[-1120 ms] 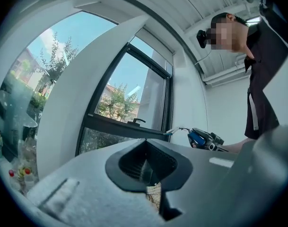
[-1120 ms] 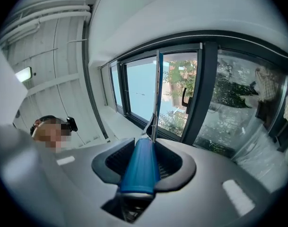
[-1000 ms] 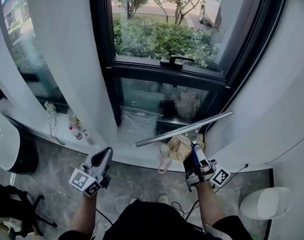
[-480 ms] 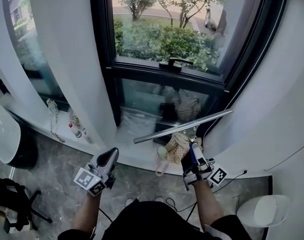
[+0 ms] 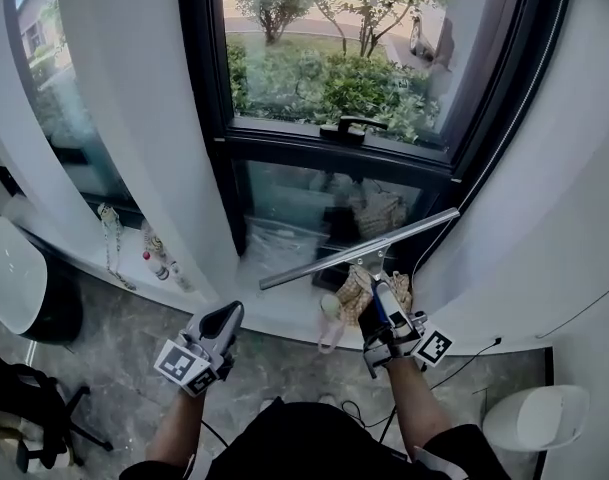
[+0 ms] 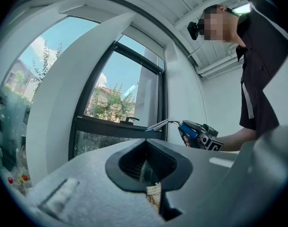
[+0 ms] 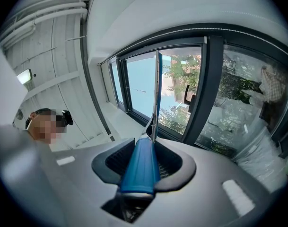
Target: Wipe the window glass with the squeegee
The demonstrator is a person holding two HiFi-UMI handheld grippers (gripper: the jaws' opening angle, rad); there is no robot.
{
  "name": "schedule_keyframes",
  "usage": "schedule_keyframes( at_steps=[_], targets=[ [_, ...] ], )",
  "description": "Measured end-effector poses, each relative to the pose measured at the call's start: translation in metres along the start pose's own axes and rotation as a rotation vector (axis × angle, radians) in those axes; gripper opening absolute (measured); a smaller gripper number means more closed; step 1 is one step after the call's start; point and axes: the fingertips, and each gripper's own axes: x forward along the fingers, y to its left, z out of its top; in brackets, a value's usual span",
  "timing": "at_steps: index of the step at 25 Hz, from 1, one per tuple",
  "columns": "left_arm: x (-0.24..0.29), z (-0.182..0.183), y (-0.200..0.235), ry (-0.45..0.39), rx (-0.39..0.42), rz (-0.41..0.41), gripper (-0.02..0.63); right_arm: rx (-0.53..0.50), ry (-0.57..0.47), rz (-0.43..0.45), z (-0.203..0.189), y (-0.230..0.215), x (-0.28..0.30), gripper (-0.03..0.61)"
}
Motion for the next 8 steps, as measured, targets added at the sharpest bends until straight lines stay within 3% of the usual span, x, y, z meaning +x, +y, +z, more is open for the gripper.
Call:
schedule_keyframes(
  at_steps=[8],
  targets=[
    [0.0011, 0.0013, -0.0042, 0.007, -0.025, -0.011, -0.003, 0.003, -0.014, -0.007, -0.0036, -0.0012, 0.0024, 0.135]
  ],
)
